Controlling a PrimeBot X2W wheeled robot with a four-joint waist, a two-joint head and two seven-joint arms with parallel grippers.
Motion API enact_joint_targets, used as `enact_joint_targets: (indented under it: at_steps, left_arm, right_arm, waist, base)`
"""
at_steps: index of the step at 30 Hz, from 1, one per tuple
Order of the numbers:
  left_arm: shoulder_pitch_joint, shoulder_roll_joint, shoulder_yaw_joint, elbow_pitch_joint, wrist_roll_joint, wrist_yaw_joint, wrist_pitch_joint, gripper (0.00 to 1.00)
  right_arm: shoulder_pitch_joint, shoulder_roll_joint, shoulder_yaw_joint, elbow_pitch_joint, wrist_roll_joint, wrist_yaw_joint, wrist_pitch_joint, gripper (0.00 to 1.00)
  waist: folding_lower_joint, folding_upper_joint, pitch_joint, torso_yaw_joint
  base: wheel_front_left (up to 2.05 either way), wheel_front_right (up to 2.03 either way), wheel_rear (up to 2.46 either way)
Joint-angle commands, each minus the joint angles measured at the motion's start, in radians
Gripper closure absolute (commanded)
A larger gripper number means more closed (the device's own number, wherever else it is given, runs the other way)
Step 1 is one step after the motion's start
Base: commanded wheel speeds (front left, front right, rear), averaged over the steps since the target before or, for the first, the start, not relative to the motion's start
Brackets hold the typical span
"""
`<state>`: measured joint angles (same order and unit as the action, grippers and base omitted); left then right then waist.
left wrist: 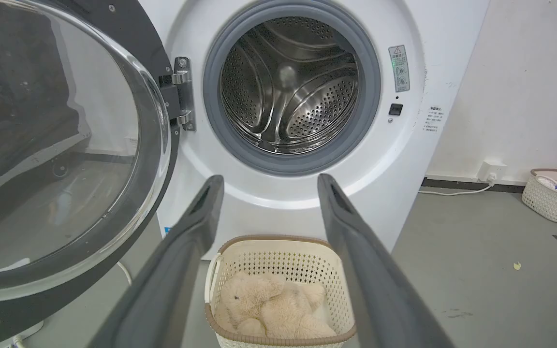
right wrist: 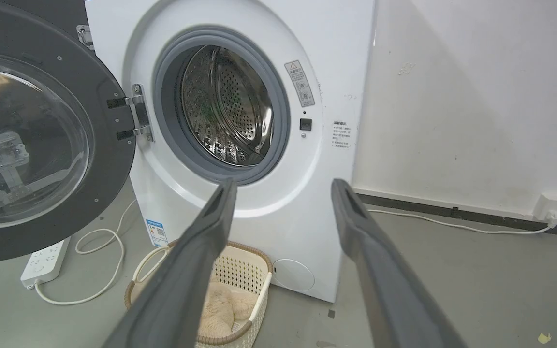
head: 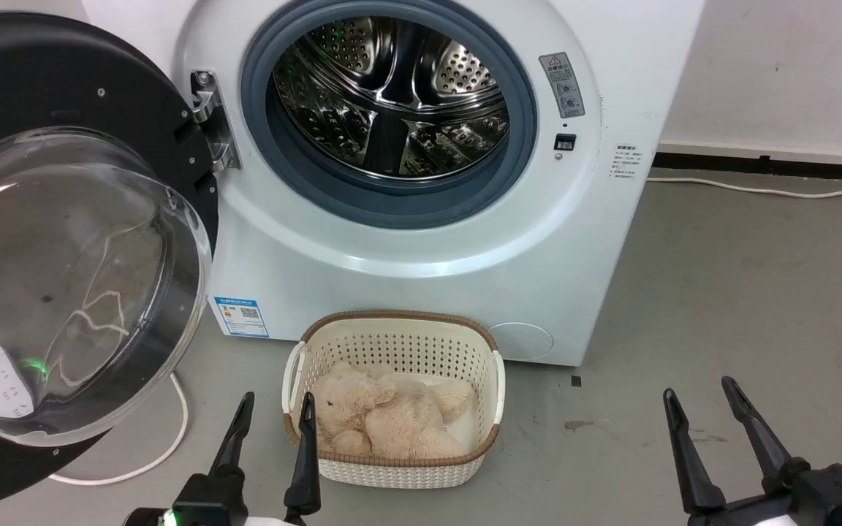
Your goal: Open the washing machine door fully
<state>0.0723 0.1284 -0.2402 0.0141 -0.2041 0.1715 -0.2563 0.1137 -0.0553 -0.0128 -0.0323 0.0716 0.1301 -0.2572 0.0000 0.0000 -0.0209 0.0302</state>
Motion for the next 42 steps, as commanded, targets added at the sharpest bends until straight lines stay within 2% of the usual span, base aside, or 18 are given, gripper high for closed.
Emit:
enact_joint_targets:
  at_steps: [1,8,9,42]
  left_arm:
    - [0.001,-0.005,0.004,0.003,0.006,-0.005,-0.005,0.00]
    - [0.000,-0.011,0.007,0.003,0.009,-0.015,-0.005,0.00]
    - [0.000,-0.012,0.003,0.001,0.003,-0.014,0.001,1.00]
    - [-0.017,-0.029,0.057,-0.003,0.050,-0.052,0.062,1.00]
  right_arm:
    - [0.001,0.005,0.001,0.005,0.003,0.001,-0.005,0.00]
    - [-0.001,0.005,0.000,0.007,0.003,0.001,-0.005,0.00]
    - [0.000,0.000,0.000,0.004,0.000,0.000,0.000,1.00]
    - [-0.027,0.001,0.003,0.011,-0.017,0.000,0.061,1.00]
  waist:
    - [0.0000,0.0000,0.001,0.001]
    - [0.0000,0.0000,0.004,0.003]
    - [0.0000,0.0000,0.004,0.003]
    - [0.0000,0.0000,0.008,-0.005]
  base:
    - [0.00,0.00,0.00]
    - [0.00,0.00,0.00]
    - [0.00,0.00,0.00]
    - [0.00,0.00,0.00]
